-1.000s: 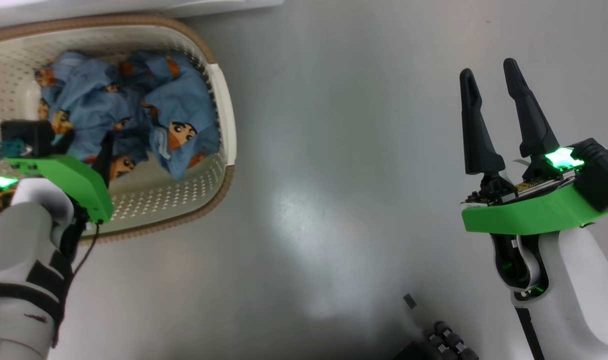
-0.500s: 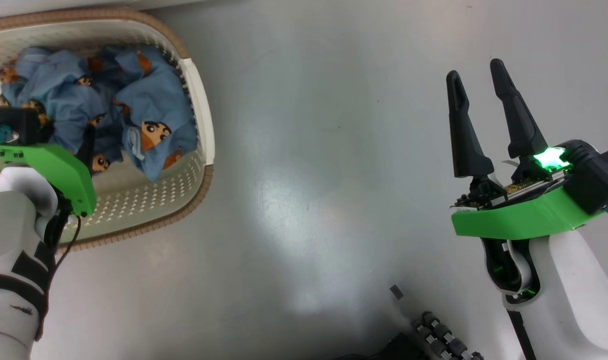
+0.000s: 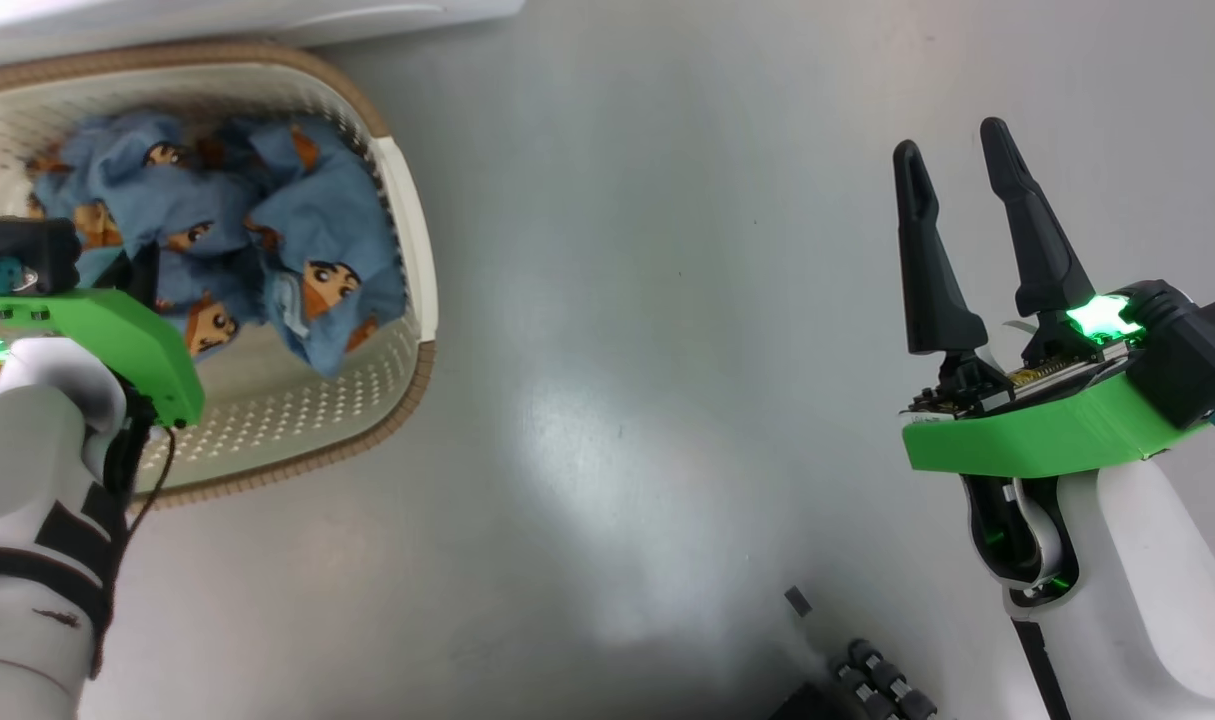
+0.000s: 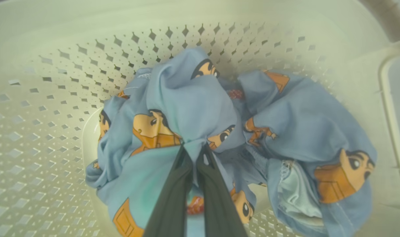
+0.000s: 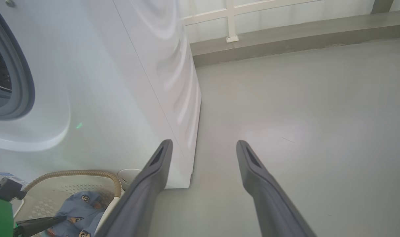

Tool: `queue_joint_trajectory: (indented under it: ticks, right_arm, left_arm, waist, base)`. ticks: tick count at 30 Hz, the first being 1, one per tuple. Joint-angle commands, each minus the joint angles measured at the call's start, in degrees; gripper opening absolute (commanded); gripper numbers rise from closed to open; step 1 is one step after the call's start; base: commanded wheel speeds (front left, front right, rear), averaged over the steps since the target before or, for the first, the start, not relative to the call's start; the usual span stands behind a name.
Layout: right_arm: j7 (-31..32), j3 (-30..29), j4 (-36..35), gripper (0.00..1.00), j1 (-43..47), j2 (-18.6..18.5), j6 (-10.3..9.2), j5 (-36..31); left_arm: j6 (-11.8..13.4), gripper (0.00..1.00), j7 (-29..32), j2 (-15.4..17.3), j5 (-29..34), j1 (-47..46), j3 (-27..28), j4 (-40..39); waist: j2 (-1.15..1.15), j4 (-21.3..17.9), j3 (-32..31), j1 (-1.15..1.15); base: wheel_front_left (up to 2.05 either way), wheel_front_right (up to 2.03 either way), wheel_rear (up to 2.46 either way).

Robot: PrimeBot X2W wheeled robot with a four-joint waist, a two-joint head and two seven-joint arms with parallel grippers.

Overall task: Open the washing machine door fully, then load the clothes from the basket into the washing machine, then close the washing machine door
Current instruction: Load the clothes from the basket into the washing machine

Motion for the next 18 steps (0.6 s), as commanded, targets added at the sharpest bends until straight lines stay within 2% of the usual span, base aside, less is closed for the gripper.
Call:
queue_joint_trajectory:
  ticks: [1,5,10,18]
  right_arm:
    - [-0.44,0.65,-1.03,1.00,1.16,-0.11,0.25,-0.02]
    - [-0.44,0.28,-0.49,1.00,1.75,-0.29,0.25,0.08]
    - [-0.44,0.06,0.25,1.00,2.93,-0.56,0.25,0.08]
    - [-0.44,-0.84,1.48,1.00,6.50,-1.59,0.25,0.15]
  left_arm:
    - [0.30,0.00,-2.14,1.26,-1.71,2.15,2.08,-0.31]
    - [0.09,0.00,-5.61,-0.41,-4.56,4.27,4.65,-0.33]
    - [-0.20,0.00,-7.12,-1.62,-5.74,7.18,6.22,-1.63]
    - [1.29,0.00,-7.27,-2.42,-3.11,16.22,11.72,-13.41]
  waist:
    - [0.00,1.19,-2.03,0.00]
    - [0.00,2.27,-5.39,0.00]
    - [0.00,3.30,-9.35,0.00]
    - [0.00,5.25,-17.01,0.00]
  base:
    - [0.00,0.00,0.00]
    - [0.00,0.00,0.00]
    - [0.00,0.00,0.00]
    - [0.00,0.00,0.00]
